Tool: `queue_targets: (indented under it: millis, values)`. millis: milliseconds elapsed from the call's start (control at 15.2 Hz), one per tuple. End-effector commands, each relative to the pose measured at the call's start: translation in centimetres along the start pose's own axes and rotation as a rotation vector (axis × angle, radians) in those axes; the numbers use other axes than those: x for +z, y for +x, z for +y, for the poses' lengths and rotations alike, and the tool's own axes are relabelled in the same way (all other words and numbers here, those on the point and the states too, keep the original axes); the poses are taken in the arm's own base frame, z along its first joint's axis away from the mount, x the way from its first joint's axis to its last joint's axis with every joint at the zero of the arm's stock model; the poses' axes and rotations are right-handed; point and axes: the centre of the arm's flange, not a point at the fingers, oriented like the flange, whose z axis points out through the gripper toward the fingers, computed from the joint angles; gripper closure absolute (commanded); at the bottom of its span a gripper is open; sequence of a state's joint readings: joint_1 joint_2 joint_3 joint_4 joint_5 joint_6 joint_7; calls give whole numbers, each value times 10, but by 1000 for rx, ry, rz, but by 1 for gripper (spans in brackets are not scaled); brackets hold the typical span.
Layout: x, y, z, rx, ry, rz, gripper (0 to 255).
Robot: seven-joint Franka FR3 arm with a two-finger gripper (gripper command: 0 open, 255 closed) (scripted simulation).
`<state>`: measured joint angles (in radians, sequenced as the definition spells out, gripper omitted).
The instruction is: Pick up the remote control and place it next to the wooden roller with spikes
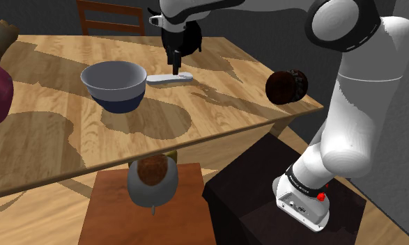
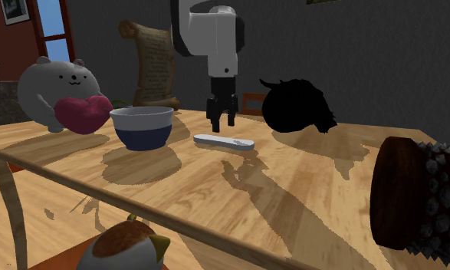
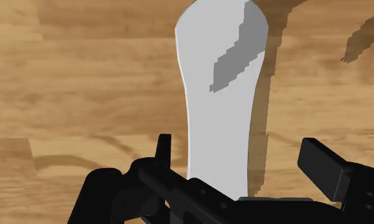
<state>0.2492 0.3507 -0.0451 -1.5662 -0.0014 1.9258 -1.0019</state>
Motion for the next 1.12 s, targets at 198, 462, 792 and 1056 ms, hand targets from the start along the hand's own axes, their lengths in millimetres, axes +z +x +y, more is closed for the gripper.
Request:
queue_targets:
  millis: [198,462,792,1056]
  values:
    - [25,8,3,-27,-3,-1,0]
    - [44,8,3,-27,-3,-1,0]
    - [44,8,3,-27,-3,-1,0]
    - [44,8,3,-27,-3,-1,255]
